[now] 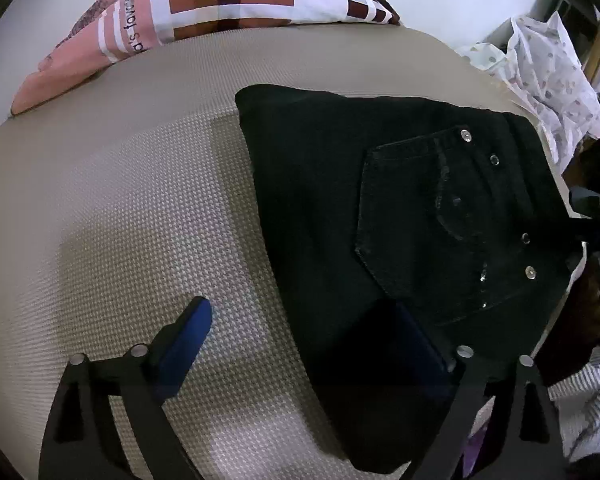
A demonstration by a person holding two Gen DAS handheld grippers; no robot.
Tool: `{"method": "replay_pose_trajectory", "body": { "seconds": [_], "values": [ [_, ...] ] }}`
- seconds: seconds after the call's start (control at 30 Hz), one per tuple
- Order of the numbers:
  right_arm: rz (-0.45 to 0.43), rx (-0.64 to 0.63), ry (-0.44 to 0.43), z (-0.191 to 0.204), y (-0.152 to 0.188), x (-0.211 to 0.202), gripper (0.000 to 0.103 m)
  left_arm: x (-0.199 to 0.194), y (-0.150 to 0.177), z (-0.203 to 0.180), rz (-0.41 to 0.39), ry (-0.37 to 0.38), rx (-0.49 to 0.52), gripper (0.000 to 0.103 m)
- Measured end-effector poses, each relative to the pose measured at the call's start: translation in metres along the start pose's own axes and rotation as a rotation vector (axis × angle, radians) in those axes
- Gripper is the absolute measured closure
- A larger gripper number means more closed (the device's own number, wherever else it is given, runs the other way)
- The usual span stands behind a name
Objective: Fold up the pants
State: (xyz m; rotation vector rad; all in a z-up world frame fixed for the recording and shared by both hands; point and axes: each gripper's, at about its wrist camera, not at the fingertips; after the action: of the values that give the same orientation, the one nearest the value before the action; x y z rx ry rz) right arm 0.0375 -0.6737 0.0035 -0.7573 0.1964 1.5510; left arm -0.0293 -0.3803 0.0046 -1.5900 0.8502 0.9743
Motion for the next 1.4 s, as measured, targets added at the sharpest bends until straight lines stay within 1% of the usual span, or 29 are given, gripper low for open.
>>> {"method": "replay_pose_trajectory", "body": {
  "seconds": [0.1, 0.17, 0.23, 0.33, 0.37, 0.4, 0.43, 0.47, 0.5, 0.57, 0.6, 0.63, 0.67, 0.77, 0.8, 0.83, 0.87, 0.9, 0.93, 0.97, 1.0, 1.03, 1.1, 1.13, 1.17, 1.2, 1.3, 1.33, 1.4],
  "values": [
    [-0.001, 0.014, -0.002, -0.001, -0.001, 0.0, 0.001, 0.004, 0.0, 0.002, -0.001, 0.008, -0.002, 0.007],
    [0.006, 0.034, -0.007, -0.002, -0.004, 0.0, 0.0, 0.007, -0.001, 0.006, 0.004, 0.044, -0.009, 0.007],
    [0.025, 0.022, -0.002, 0.0, -0.007, 0.003, 0.0, 0.009, -0.004, 0.005, 0.015, 0.081, 0.017, 0.007],
    [0.058, -0.027, 0.015, 0.006, -0.012, 0.012, 0.0, 0.011, -0.01, -0.007, 0.046, 0.213, 0.063, 0.007],
    [0.071, -0.039, 0.024, 0.009, -0.014, 0.015, 0.002, 0.013, -0.012, -0.014, 0.062, 0.254, 0.075, 0.007],
    [0.086, -0.052, 0.031, 0.012, -0.014, 0.018, 0.008, 0.014, -0.014, -0.018, 0.063, 0.266, 0.075, 0.007],
    [0.104, -0.06, 0.032, 0.014, -0.013, 0.021, 0.04, 0.015, -0.016, -0.02, 0.06, 0.266, 0.066, 0.007],
    [0.126, -0.07, 0.065, 0.013, -0.013, 0.025, 0.061, 0.016, -0.018, -0.02, 0.048, 0.282, 0.04, 0.007],
    [0.138, -0.071, 0.087, 0.01, -0.012, 0.027, 0.061, 0.016, -0.018, -0.018, 0.038, 0.298, 0.027, 0.008],
    [0.142, -0.051, 0.047, 0.003, -0.013, 0.026, 0.061, 0.014, -0.017, -0.014, 0.029, 0.336, 0.016, 0.012],
    [0.145, -0.051, 0.042, 0.002, -0.014, 0.026, 0.061, 0.013, -0.016, -0.011, 0.024, 0.332, 0.015, 0.021],
    [0.148, -0.047, 0.035, 0.0, -0.014, 0.026, 0.06, 0.012, -0.016, -0.009, 0.022, 0.318, 0.012, 0.027],
    [0.155, -0.039, 0.015, -0.002, -0.015, 0.027, 0.056, 0.011, -0.015, -0.006, 0.021, 0.312, 0.005, 0.034],
    [0.157, 0.033, -0.061, -0.015, -0.019, 0.026, 0.051, 0.013, -0.018, -0.001, 0.03, 0.344, -0.007, 0.034],
    [0.155, 0.031, -0.062, -0.015, -0.02, 0.027, 0.051, 0.014, -0.019, 0.0, 0.027, 0.349, -0.028, 0.032],
    [0.155, 0.023, -0.056, -0.014, -0.018, 0.027, 0.05, 0.015, -0.02, 0.003, 0.015, 0.375, -0.076, 0.028],
    [0.152, 0.013, -0.05, -0.013, -0.017, 0.026, 0.048, 0.017, -0.02, 0.009, -0.001, 0.419, -0.132, 0.018],
    [0.146, 0.009, -0.045, -0.012, -0.016, 0.026, 0.048, 0.02, -0.019, 0.014, -0.021, 0.469, -0.202, 0.011],
    [0.142, 0.002, -0.032, -0.01, -0.016, 0.027, 0.05, 0.02, -0.019, 0.017, -0.032, 0.487, -0.245, 0.011],
    [0.141, -0.011, -0.016, -0.007, -0.014, 0.026, 0.057, 0.023, -0.021, 0.02, -0.027, 0.502, -0.275, 0.011],
    [0.138, -0.021, 0.014, -0.004, -0.013, 0.027, 0.06, 0.024, -0.026, 0.018, -0.002, 0.504, -0.254, 0.011],
    [0.135, -0.007, 0.01, -0.005, -0.013, 0.026, 0.061, 0.024, -0.029, 0.014, 0.016, 0.497, -0.212, 0.014],
    [0.116, 0.039, -0.013, -0.009, -0.01, 0.024, 0.063, 0.02, -0.027, 0.009, 0.014, 0.471, -0.169, 0.03],
    [0.11, 0.052, -0.014, -0.008, -0.008, 0.024, 0.064, 0.017, -0.026, 0.008, 0.01, 0.463, -0.156, 0.035],
    [0.104, 0.061, -0.021, -0.008, -0.008, 0.023, 0.066, 0.014, -0.025, 0.008, -0.001, 0.439, -0.139, 0.052],
    [0.091, 0.077, -0.045, -0.006, -0.006, 0.02, 0.067, 0.013, -0.028, 0.006, -0.008, 0.414, -0.131, 0.08],
    [0.071, 0.117, -0.104, -0.001, -0.003, 0.017, 0.069, 0.009, -0.027, 0.005, -0.036, 0.388, -0.105, 0.083],
    [0.068, 0.121, -0.111, 0.001, -0.002, 0.017, 0.069, 0.01, -0.026, 0.001, -0.042, 0.375, -0.09, 0.083],
    [0.064, 0.127, -0.112, 0.003, 0.0, 0.018, 0.069, 0.009, -0.024, 0.007, -0.05, 0.389, -0.098, 0.083]
  ]
}}
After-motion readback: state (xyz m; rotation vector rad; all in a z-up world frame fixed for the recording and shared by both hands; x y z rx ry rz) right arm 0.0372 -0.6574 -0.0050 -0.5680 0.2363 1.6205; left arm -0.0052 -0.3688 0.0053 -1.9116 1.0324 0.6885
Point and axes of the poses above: each gripper's, at about its wrist camera, not at the fingertips, and x roughly the way its jaws point, z to its left, y to its underside, and after that the axes turned 2 degrees about -z, right-handed
